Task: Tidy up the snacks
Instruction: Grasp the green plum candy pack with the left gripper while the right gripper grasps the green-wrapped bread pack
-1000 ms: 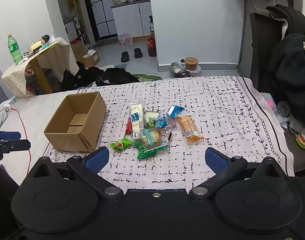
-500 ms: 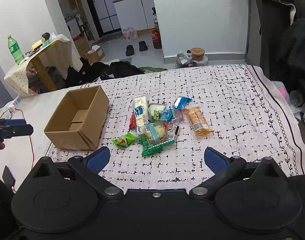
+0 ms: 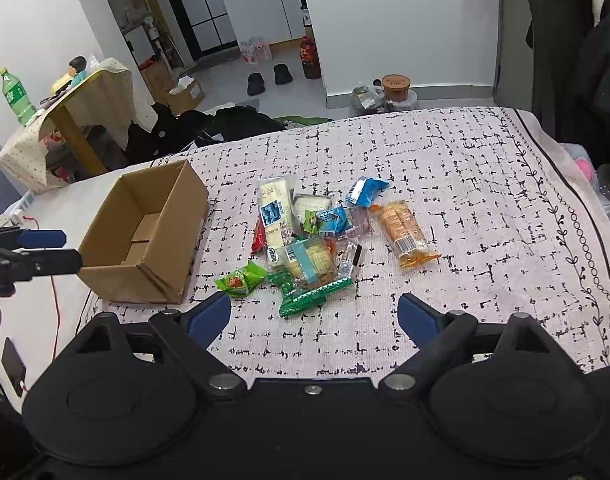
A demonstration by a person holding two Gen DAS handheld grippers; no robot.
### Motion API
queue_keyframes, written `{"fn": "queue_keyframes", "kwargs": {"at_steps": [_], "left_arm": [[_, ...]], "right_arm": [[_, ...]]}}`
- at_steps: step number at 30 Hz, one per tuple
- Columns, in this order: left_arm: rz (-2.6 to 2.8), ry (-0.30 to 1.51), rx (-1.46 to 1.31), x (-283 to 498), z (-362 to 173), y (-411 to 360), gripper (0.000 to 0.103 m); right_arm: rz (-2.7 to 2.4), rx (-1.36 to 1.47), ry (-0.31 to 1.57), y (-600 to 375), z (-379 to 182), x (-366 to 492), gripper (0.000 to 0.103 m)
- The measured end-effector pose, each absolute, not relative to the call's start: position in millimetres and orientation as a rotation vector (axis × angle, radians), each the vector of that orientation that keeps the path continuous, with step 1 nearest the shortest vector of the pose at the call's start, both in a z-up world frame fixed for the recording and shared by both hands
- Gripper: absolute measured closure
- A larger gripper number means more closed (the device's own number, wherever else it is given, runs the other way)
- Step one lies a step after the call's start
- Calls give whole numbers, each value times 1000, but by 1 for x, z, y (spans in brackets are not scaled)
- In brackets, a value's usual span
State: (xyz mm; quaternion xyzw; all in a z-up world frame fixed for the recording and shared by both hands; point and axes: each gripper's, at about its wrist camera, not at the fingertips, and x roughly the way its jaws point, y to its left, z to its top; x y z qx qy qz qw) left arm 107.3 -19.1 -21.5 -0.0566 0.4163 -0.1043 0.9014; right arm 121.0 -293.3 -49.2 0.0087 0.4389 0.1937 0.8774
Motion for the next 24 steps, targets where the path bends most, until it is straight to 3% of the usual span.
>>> {"fn": "queue_keyframes", "kwargs": {"at_steps": [10,24], "left_arm": [[-268,873,-37,137,-34,-35,3],[-350,940,11,178,-68,-75,20]], "right_arm": [[386,19,934,-283,-67,139,23],[375,11,975,-264,-90,163,38]]}}
